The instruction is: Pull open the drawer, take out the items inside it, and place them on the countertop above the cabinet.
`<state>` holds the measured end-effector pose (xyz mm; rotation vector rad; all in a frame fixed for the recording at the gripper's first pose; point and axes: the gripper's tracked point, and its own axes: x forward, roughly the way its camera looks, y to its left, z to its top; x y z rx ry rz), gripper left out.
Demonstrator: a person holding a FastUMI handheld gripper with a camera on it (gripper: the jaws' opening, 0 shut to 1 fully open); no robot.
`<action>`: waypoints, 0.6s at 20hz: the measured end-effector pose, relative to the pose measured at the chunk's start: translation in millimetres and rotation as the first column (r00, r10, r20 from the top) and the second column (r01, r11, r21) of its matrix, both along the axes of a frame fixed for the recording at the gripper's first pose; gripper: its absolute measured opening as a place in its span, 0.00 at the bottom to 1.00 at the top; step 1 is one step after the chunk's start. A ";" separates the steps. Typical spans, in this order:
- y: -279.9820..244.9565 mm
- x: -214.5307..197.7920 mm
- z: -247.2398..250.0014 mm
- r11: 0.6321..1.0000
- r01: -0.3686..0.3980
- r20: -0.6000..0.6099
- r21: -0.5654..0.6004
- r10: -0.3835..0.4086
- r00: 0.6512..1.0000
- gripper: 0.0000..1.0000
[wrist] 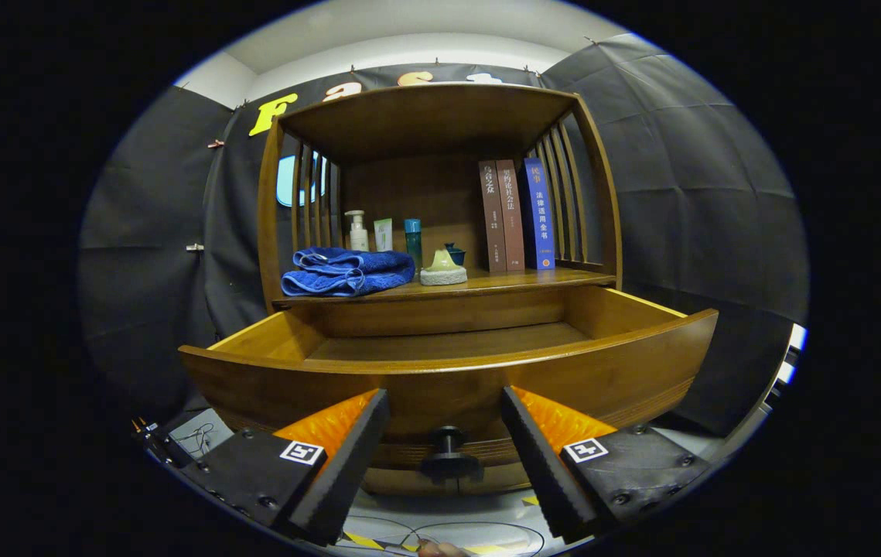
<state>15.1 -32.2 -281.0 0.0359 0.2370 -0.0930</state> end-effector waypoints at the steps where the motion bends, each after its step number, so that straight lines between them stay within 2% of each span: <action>1: -0.4 12.0 -0.4 1.000 0.002 0.000 0.000 -0.002 1.000 0.97; 5: -4.2 63.0 -2.4 1.000 0.001 0.005 -0.004 -0.001 1.000 0.97; 12: -14.6 125.8 -0.1 1.000 -0.009 0.015 -0.003 0.009 1.000 0.97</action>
